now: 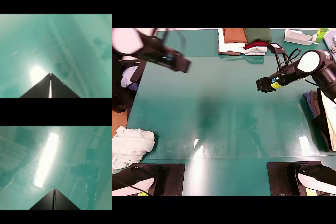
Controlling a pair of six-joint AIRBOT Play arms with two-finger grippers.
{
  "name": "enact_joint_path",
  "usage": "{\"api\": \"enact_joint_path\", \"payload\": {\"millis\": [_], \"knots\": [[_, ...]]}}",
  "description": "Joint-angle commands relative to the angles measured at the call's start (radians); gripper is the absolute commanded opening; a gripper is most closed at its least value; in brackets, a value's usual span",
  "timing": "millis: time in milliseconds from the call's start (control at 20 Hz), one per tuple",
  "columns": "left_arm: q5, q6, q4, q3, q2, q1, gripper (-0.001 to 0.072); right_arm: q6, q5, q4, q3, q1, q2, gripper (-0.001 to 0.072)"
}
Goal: Fold the shirts.
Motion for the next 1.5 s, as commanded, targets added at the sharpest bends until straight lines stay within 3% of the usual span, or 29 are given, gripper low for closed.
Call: {"api": "enact_joint_path", "payload": {"millis": [0,250,400,450,500,550,750,1050,1100,1150,1200,1350,1450], "knots": [[-0.152,-0.014,0.031,-0.094,0.145,0.192,0.0024,0.0,0.004,-0.001,0.001,0.001,-0.001,0.002],[-0.255,0.006,0.088,-0.478,0.393,0.512,0.0024,0.0,-0.001,-0.001,0.001,0.001,-0.001,0.002],[-0.271,0.028,0.095,-0.671,0.422,0.631,0.0027,0.0,-0.003,-0.002,0.0,0.001,-0.001,0.002],[-0.26,0.031,0.095,-0.731,0.42,0.655,0.0144,0.0,-0.002,-0.002,0.0,0.001,-0.001,0.002],[-0.236,0.027,0.095,-0.782,0.42,0.669,0.046,0.0,-0.002,-0.002,0.0,0.001,-0.001,0.002],[-0.202,0.011,0.101,-0.833,0.42,0.677,0.0577,0.0,-0.003,-0.002,0.0,0.001,-0.001,0.002],[-0.111,-0.029,0.116,-0.971,0.419,0.677,0.0552,0.0,-0.004,-0.002,0.0,0.001,-0.001,0.002],[-0.097,-0.071,0.115,-1.054,0.419,0.677,0.0549,0.0,-0.018,-0.002,0.001,0.001,-0.001,0.002],[-0.106,-0.084,0.114,-1.048,0.419,0.677,0.0437,0.0,-0.026,-0.002,0.001,0.001,-0.001,0.002],[-0.113,-0.081,0.107,-1.035,0.42,0.677,0.0144,0.0,-0.034,-0.001,0.001,0.001,0.0,0.002],[-0.117,-0.079,0.1,-1.009,0.42,0.677,0.0032,0.0,-0.039,-0.001,0.003,0.001,0.0,0.002],[-0.162,-0.053,0.045,-0.825,0.422,0.653,0.0023,0.0,-0.022,-0.002,0.082,0.0,0.0,0.002],[-0.176,-0.057,0.03,-0.636,0.422,0.556,0.0022,0.0,-0.004,-0.002,0.188,0.0,0.0,0.002]]}}
